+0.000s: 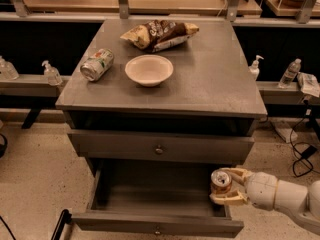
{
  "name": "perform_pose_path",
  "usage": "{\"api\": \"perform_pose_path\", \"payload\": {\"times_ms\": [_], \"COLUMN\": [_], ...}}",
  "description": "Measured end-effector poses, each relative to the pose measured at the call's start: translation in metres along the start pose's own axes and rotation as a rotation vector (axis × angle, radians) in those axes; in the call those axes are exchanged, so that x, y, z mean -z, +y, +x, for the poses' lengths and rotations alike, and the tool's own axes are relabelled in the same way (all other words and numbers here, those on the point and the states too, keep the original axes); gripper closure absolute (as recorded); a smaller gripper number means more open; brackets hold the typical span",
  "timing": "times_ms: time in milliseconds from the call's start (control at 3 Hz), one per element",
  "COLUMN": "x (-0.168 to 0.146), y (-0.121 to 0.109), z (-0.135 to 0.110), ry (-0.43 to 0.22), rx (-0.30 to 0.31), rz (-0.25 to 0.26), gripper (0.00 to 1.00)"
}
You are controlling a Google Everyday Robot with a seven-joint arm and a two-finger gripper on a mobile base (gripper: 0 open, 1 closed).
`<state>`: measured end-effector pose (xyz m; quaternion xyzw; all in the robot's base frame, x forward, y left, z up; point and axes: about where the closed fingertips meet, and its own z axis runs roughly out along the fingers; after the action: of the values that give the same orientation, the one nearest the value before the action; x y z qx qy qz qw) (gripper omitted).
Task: Place orange can into middle drawer
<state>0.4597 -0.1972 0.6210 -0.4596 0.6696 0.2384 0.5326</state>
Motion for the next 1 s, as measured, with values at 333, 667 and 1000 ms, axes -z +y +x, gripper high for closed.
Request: {"api": "perform_pose_path", "payload": {"times_ms": [333,667,1000], "x": [-0.020,-0.058,-0.083], "y": [0.003,0.002,0.002], "z": [0.028,0.057,0.077], "ry": [-0.025,-0.036,-0.042], "rx": [-0.052,-0.083,-0.097], "rz": [-0.008,-0.020,-0.020], "gripper": [1.00,1.00,1.00]}}
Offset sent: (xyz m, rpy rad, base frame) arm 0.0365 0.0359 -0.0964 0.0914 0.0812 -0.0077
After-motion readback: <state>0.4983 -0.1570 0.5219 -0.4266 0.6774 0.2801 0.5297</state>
